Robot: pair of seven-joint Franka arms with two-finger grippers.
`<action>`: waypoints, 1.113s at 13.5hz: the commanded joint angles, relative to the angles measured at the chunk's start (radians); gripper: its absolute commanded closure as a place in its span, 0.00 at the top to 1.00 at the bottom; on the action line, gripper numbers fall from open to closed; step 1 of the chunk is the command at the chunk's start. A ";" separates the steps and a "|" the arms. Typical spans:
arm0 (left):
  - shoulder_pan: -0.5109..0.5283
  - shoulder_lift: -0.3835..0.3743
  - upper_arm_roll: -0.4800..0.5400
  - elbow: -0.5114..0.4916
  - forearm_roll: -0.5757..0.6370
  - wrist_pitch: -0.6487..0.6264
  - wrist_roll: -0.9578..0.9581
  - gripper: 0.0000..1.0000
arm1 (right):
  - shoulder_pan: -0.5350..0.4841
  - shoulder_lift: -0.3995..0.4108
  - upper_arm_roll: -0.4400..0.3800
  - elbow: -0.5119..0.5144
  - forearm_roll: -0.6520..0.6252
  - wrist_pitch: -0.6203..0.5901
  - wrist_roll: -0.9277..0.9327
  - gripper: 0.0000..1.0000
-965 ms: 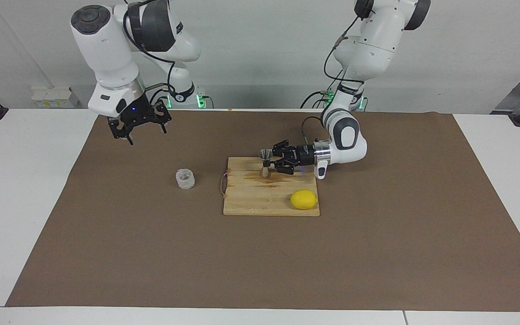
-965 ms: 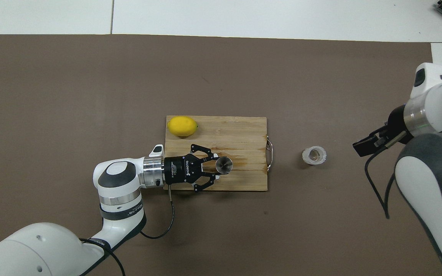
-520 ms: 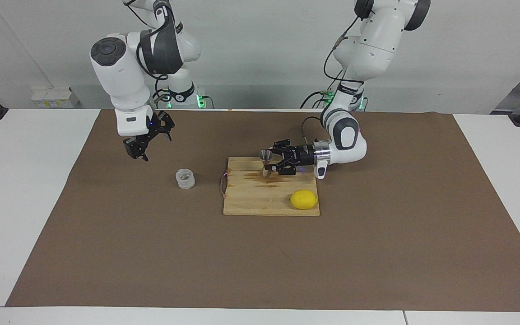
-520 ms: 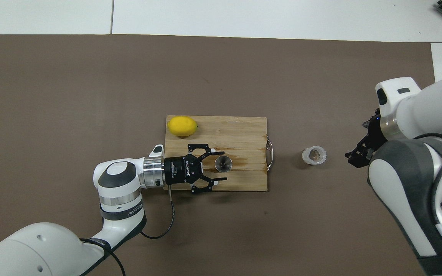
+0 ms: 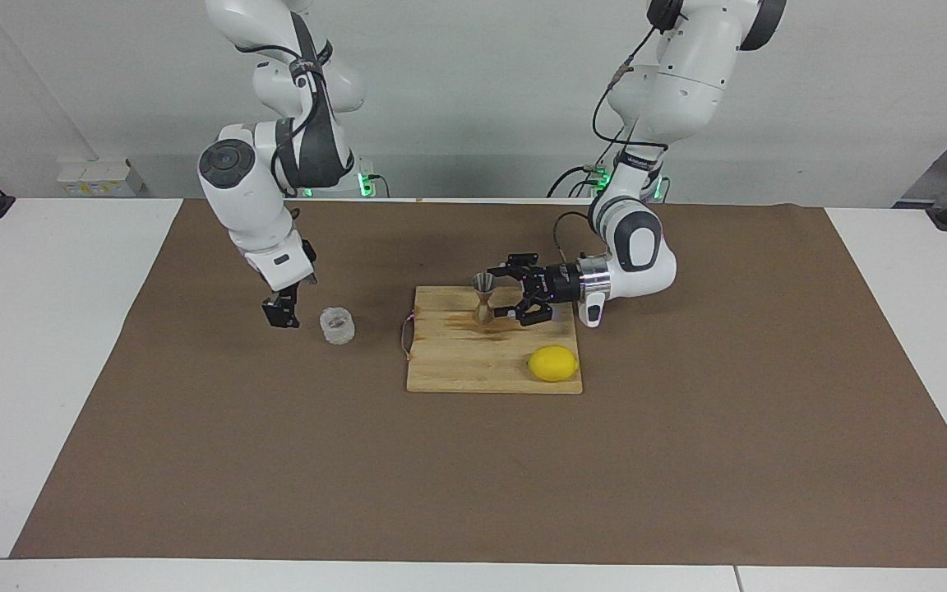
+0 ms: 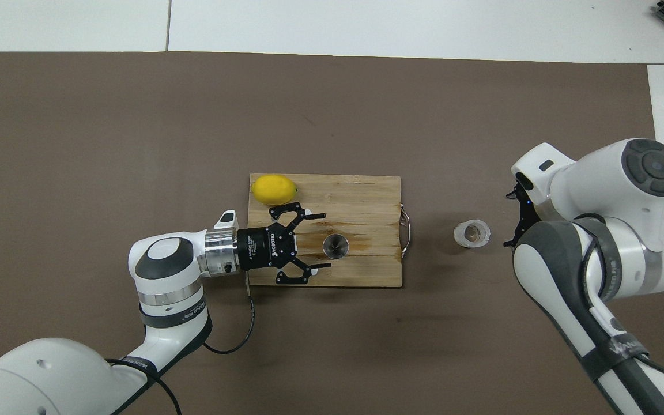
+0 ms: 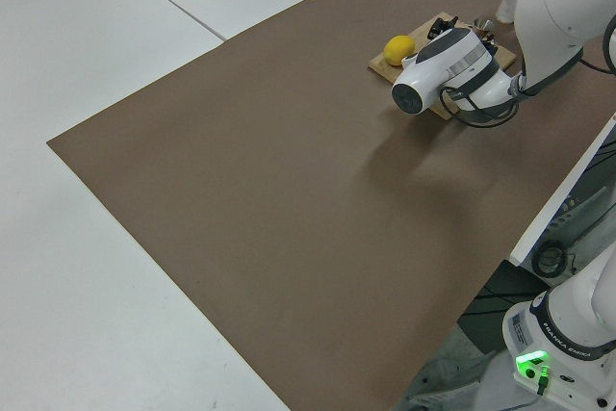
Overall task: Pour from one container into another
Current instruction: 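Open the left gripper and withdraw while the right gripper reaches the white cup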
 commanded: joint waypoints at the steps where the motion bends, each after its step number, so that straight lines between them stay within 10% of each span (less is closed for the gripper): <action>1: 0.081 -0.032 0.003 0.007 0.168 -0.024 -0.103 1.00 | 0.006 -0.010 0.005 -0.069 0.023 0.069 -0.070 1.00; 15: 0.365 -0.011 0.004 0.403 1.032 -0.280 -0.346 1.00 | -0.003 0.080 0.008 -0.177 0.148 0.287 -0.263 1.00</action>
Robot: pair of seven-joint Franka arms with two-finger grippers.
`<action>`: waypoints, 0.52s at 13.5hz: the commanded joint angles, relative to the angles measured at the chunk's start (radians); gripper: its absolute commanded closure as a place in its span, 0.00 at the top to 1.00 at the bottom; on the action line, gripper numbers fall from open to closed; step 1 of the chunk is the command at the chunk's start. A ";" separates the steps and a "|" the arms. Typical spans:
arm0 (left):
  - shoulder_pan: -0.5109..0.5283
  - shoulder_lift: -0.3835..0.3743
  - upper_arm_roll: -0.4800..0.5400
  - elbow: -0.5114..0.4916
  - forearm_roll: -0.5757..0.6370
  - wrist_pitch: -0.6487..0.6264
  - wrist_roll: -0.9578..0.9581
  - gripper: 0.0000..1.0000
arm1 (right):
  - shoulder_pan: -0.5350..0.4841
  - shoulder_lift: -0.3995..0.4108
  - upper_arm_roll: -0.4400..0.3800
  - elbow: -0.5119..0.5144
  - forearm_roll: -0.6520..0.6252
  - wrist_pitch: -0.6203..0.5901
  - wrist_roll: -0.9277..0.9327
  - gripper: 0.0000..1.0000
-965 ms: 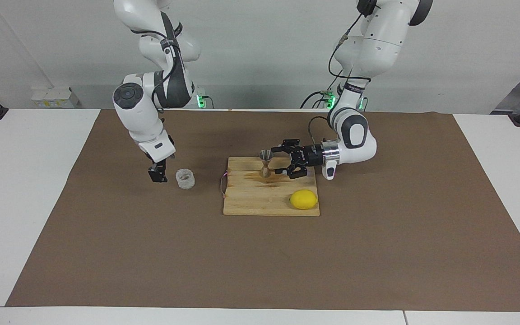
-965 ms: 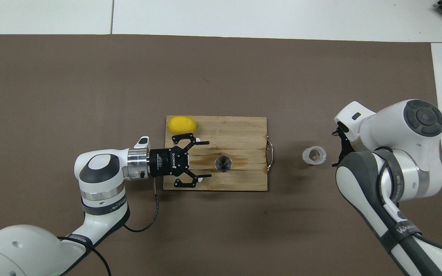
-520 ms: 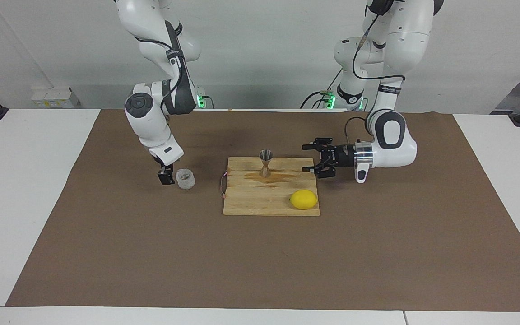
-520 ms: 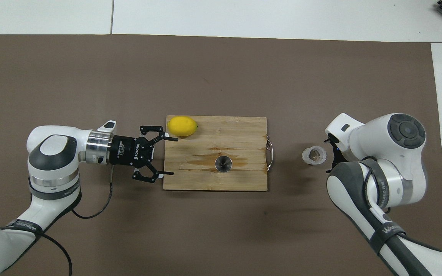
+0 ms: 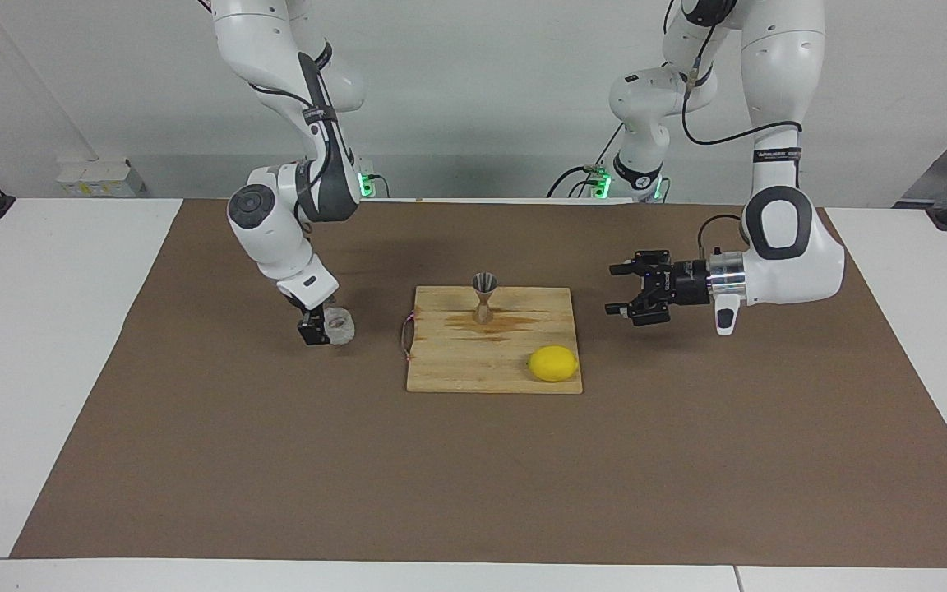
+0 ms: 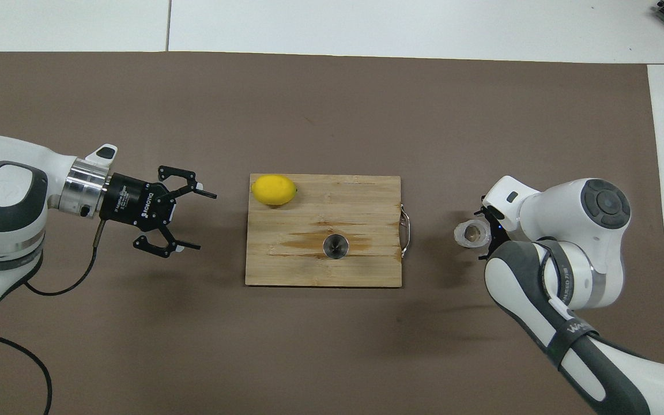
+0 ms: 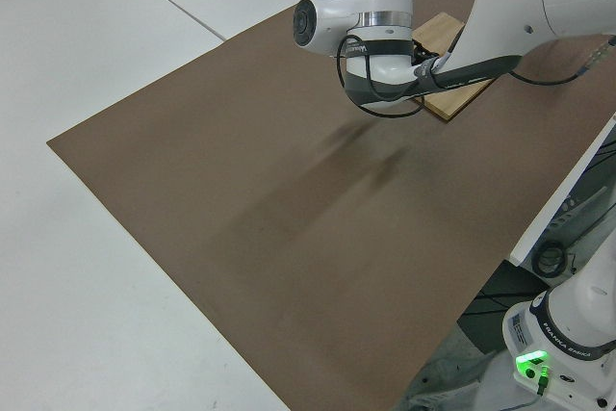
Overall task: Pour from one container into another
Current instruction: 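Grasp the white cup with the right gripper while the left gripper returns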
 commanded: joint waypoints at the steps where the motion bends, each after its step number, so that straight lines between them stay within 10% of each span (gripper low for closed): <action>1: 0.002 0.053 -0.006 0.117 0.158 -0.019 -0.025 1.00 | -0.018 0.013 0.007 -0.022 0.051 0.035 -0.042 1.00; 7: -0.018 0.119 -0.008 0.230 0.418 0.032 0.019 1.00 | -0.015 0.021 0.007 -0.051 0.107 0.077 -0.078 1.00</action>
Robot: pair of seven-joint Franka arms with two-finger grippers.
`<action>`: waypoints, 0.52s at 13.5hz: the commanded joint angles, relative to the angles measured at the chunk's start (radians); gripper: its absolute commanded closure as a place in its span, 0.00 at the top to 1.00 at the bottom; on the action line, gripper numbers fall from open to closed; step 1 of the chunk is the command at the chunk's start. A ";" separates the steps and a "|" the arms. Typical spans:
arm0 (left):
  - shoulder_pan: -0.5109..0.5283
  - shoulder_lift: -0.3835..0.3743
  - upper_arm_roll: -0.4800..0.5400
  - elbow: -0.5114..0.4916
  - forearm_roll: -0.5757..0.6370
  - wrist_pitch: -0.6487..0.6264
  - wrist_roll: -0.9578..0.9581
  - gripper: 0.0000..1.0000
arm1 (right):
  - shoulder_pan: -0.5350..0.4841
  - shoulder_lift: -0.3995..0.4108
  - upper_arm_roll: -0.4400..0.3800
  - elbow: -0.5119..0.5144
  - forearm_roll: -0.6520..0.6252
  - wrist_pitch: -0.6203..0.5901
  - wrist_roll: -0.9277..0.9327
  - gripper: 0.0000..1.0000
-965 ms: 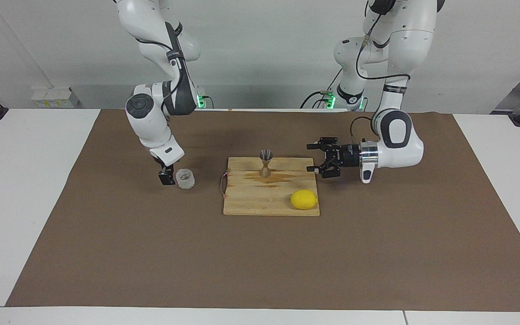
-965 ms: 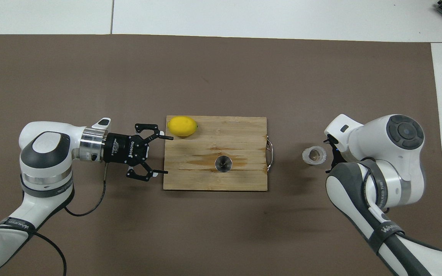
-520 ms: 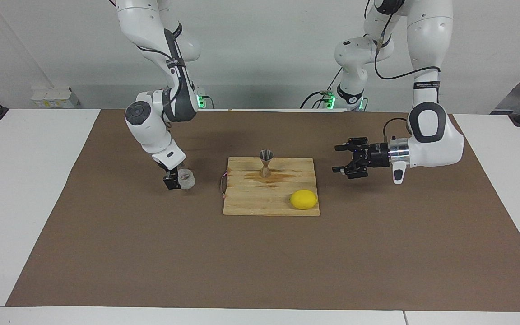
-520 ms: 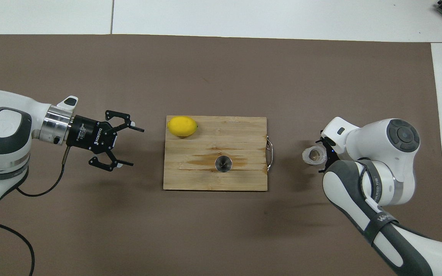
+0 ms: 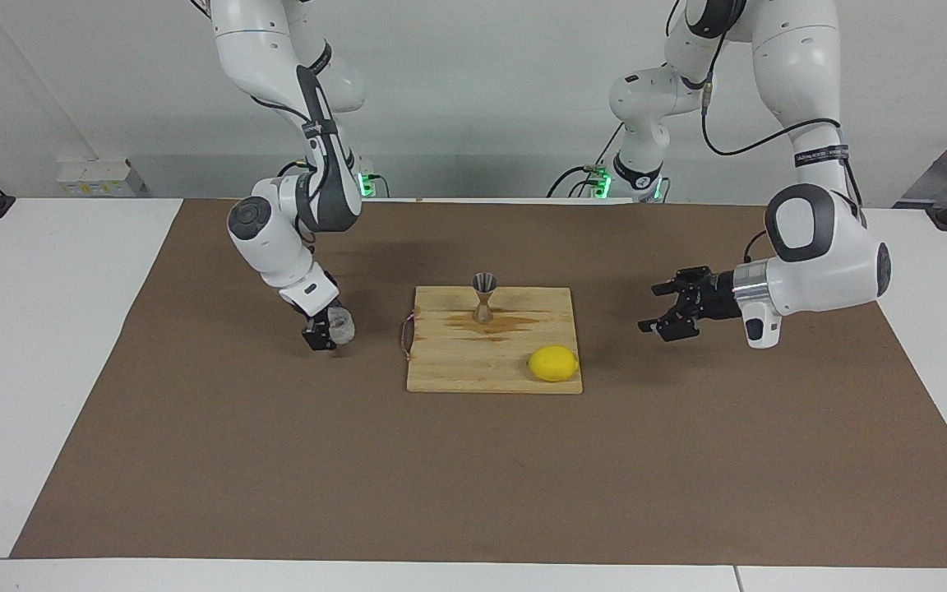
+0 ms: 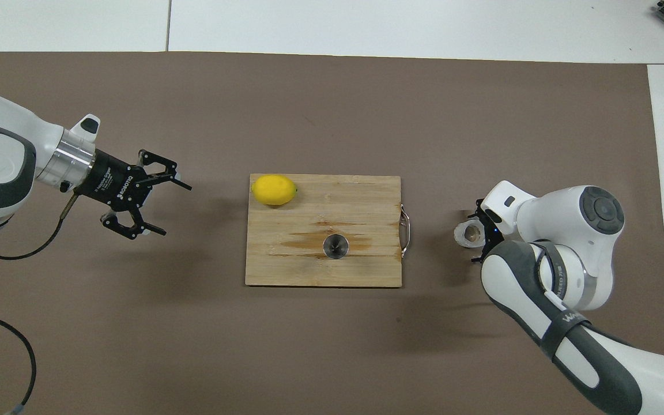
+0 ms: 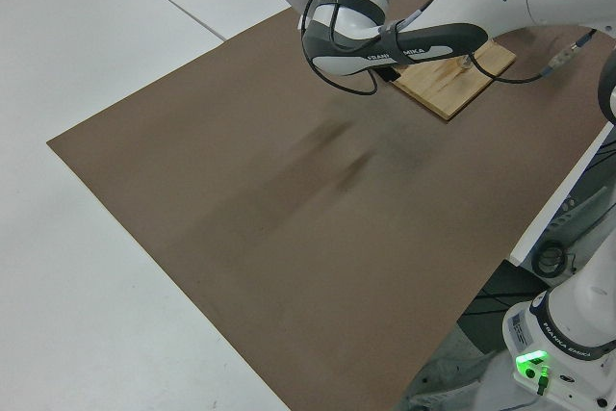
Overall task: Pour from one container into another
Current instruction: 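Grasp the white cup with the right gripper while the left gripper returns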
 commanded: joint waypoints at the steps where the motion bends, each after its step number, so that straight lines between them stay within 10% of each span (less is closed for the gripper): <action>1: -0.013 0.032 0.001 0.059 0.103 0.030 0.046 1.00 | -0.015 -0.007 0.007 -0.020 0.032 0.021 -0.037 1.00; 7: -0.029 0.029 0.001 0.091 0.330 0.124 0.247 1.00 | -0.012 -0.010 0.007 -0.026 0.050 0.020 -0.037 1.00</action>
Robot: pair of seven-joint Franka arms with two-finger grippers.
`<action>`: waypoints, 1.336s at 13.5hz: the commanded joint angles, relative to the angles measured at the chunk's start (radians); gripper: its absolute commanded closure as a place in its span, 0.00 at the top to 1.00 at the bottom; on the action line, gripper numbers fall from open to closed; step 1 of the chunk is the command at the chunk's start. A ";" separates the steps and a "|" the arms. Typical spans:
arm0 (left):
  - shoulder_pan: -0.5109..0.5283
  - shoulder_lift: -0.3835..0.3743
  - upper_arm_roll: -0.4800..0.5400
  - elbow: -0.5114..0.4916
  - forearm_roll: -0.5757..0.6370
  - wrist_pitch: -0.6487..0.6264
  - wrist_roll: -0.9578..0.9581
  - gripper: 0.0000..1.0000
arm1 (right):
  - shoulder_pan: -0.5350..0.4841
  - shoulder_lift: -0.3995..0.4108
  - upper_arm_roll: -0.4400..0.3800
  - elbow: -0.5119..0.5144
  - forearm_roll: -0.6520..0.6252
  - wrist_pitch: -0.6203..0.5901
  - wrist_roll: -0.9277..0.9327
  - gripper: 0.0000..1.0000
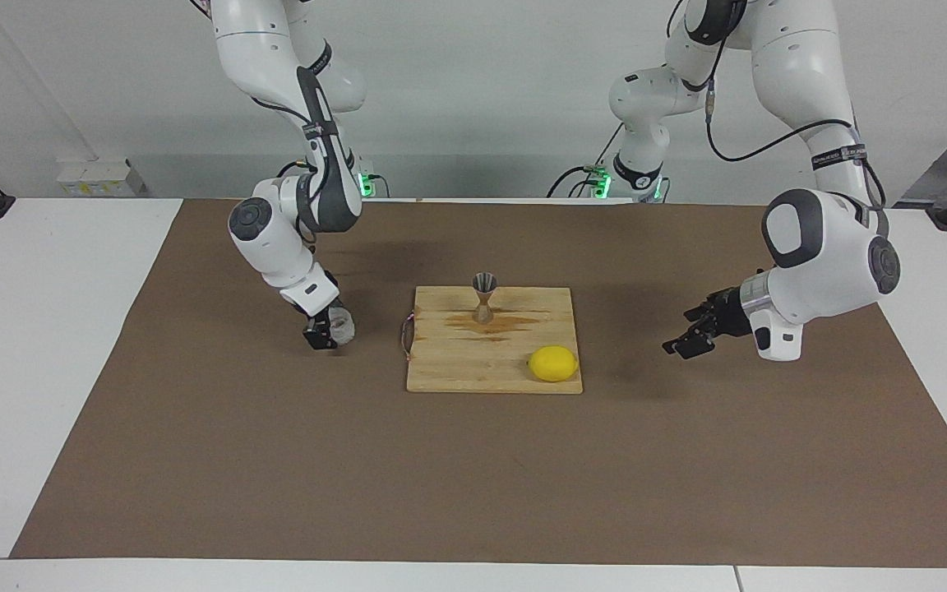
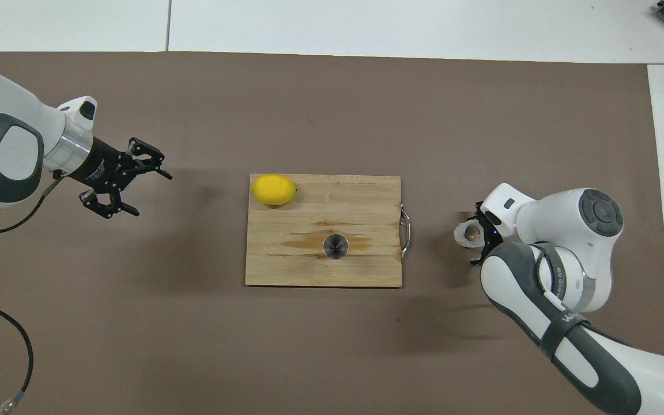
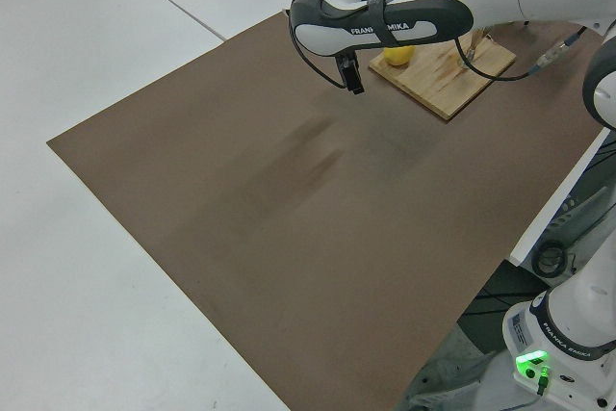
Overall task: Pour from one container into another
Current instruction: 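Grasp the white cup with the right gripper while the left gripper returns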
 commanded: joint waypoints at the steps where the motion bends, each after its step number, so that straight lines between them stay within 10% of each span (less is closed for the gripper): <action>1: -0.009 0.009 0.006 0.059 0.099 0.005 0.125 1.00 | -0.008 -0.010 0.008 -0.020 0.031 0.019 -0.036 1.00; 5: -0.012 0.012 0.006 0.113 0.207 0.025 0.177 1.00 | -0.010 -0.010 0.008 -0.020 0.033 0.019 -0.036 0.66; 18: -0.170 -0.061 0.206 0.310 0.220 -0.047 0.680 1.00 | -0.002 -0.024 0.008 -0.018 0.034 0.010 -0.035 0.43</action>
